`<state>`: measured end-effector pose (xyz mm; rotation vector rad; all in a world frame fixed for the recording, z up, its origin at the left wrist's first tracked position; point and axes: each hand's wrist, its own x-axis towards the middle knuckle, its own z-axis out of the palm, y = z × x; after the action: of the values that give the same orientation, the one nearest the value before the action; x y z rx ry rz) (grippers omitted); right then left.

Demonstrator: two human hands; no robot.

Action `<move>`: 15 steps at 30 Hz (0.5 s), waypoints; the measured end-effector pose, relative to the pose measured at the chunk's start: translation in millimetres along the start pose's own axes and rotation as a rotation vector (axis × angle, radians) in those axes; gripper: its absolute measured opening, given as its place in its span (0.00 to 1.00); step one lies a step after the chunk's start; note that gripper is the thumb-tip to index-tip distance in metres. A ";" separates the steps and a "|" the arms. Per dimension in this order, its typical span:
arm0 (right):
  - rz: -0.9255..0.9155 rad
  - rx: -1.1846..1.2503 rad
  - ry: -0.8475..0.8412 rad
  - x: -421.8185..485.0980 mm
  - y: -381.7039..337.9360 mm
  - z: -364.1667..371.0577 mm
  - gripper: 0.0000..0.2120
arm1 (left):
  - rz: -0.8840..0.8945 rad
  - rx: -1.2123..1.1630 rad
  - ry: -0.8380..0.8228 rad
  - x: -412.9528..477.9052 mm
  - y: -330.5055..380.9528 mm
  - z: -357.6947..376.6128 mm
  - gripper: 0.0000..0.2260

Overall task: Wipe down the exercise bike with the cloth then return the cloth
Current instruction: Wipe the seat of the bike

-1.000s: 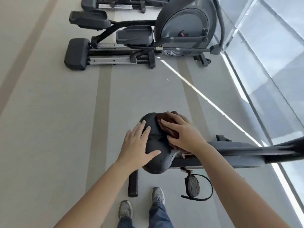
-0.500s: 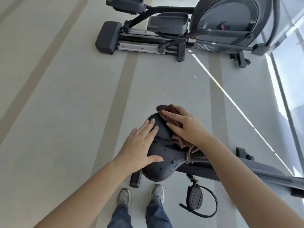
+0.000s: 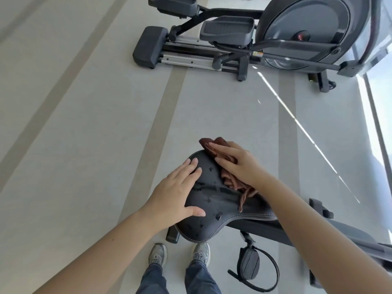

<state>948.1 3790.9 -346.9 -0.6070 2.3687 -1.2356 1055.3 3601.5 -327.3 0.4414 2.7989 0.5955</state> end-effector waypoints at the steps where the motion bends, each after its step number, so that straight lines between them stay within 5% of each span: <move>1: 0.000 -0.011 -0.029 -8.6 5.8 -5.7 0.20 | 0.000 0.003 -0.005 0.0 0.8 -0.9 0.43; 6: 0.046 -0.077 -0.188 -63.1 29.2 -36.1 0.21 | 0.000 0.008 -0.029 0.7 1.0 -3.2 0.43; 15: -0.009 -0.034 0.021 11.8 -7.9 7.6 0.17 | -0.010 0.009 -0.019 0.5 4.0 -4.2 0.43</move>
<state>943.9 3775.4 -346.0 -0.6195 2.4113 -1.2135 1054.5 3603.6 -322.0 0.4326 2.7849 0.5734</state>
